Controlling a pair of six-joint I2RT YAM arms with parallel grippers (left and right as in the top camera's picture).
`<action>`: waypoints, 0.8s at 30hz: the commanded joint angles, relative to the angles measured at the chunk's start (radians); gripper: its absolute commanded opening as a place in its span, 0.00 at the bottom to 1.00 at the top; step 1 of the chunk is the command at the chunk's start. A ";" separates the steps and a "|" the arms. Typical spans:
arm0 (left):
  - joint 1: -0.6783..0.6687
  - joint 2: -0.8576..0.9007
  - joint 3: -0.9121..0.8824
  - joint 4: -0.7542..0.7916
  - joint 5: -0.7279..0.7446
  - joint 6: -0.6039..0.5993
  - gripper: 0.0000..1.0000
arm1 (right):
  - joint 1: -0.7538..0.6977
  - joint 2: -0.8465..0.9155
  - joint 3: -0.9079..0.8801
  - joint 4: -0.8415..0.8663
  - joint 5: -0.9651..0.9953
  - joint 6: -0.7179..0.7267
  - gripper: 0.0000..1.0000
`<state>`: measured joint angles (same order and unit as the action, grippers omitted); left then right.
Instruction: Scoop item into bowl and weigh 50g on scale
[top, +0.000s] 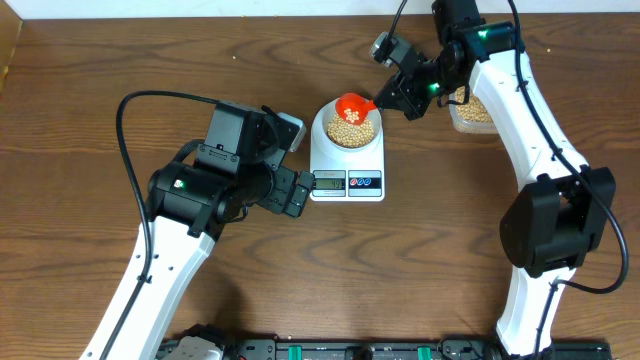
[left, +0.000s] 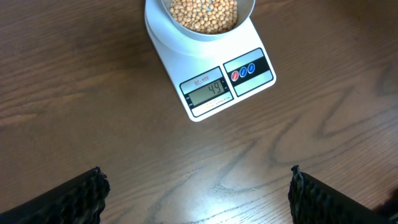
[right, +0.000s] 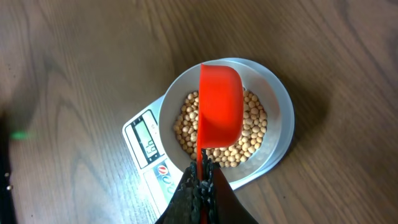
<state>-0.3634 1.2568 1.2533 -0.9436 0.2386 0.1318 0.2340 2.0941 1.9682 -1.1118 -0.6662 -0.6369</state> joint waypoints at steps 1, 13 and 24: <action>0.004 0.006 -0.001 -0.006 0.012 0.010 0.95 | 0.000 0.004 0.014 -0.032 -0.061 -0.070 0.01; 0.004 0.006 -0.001 -0.006 0.012 0.010 0.95 | 0.000 0.004 0.014 0.001 0.013 -0.008 0.01; 0.004 0.006 -0.001 -0.006 0.012 0.010 0.95 | -0.002 0.004 0.014 0.001 0.013 -0.007 0.01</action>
<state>-0.3634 1.2568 1.2533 -0.9436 0.2390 0.1318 0.2344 2.0941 1.9682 -1.1095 -0.6460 -0.6544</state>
